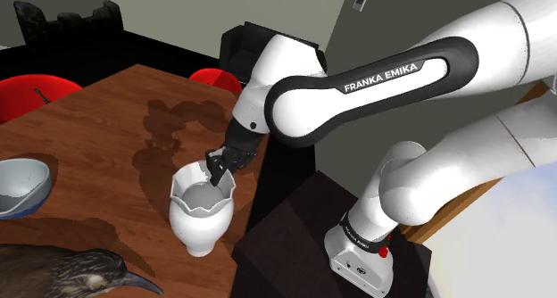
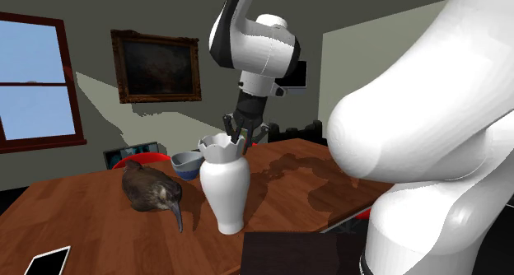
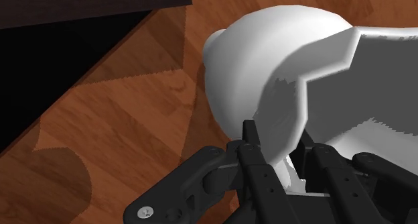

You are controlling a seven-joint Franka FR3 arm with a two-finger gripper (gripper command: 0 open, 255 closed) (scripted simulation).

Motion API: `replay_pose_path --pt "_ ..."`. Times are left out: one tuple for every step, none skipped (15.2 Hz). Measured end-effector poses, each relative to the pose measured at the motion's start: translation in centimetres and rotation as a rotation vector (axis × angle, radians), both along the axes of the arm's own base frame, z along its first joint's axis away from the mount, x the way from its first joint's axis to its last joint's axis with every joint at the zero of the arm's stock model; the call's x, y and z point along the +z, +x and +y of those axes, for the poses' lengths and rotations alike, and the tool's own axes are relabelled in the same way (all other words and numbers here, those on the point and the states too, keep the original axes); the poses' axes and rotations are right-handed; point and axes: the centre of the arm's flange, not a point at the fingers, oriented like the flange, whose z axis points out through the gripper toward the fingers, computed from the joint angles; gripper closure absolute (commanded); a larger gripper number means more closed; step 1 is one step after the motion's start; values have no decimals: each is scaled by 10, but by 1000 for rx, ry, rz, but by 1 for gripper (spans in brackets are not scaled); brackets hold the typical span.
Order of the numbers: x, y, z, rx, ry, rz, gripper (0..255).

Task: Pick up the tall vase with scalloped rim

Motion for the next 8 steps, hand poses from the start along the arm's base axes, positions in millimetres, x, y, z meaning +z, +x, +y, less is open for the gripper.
replay_pose_path --pt "6 -1 1 0 0 0 255" --pt "10 -2 0 0 0 0 255" --pt "15 -2 1 0 0 0 255" --pt "21 0 2 0 0 0 255" --pt "27 0 1 0 0 0 255" --pt "32 -1 1 0 0 0 255" --pt "36 -1 2 0 0 0 255" --pt "40 -1 1 0 0 0 255"
